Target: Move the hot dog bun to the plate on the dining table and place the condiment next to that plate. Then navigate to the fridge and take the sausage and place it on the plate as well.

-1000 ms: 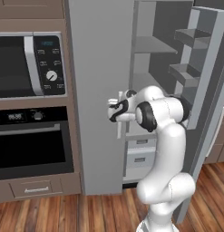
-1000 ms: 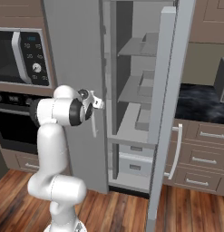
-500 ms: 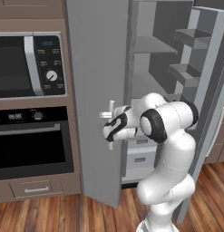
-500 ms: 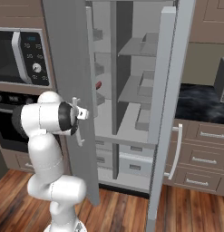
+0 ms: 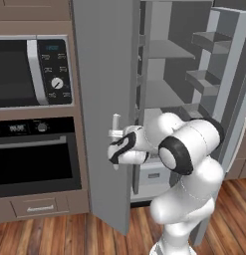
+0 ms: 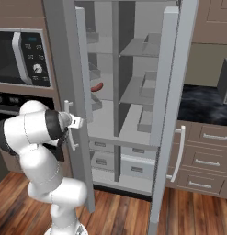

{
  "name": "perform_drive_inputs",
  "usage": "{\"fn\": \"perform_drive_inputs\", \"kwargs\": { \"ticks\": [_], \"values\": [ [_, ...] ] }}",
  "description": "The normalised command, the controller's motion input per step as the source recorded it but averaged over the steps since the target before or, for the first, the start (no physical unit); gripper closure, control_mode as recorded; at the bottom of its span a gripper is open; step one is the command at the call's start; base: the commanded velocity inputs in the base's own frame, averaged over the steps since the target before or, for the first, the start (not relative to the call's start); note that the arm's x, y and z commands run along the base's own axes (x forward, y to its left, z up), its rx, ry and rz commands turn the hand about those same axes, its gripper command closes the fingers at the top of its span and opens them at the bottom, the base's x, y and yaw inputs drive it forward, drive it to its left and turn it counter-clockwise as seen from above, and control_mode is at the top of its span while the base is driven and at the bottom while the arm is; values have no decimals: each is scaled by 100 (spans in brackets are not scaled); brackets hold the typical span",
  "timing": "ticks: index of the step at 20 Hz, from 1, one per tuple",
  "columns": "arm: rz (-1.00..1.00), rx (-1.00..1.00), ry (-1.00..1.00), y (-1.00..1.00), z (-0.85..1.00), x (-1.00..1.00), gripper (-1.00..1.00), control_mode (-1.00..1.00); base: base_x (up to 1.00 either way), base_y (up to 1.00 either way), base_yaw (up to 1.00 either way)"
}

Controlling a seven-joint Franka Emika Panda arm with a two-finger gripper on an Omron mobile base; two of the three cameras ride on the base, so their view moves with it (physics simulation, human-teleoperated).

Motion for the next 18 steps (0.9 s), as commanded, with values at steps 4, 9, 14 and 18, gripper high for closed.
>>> {"fn": "perform_drive_inputs", "kwargs": {
  "ticks": [4, 9, 14, 18],
  "values": [
    [-35, 0, 20, -42, 86, -34, -100, -100, 0, 0, 0],
    [-27, 1, 19, -44, 100, -44, -100, -100, 0, 0, 0],
    [-20, 8, 19, -31, 100, -56, -100, -100, 0, 0, 0],
    [-14, 5, 23, -10, 100, -22, -100, -100, 0, 0, 0]
  ]
}}
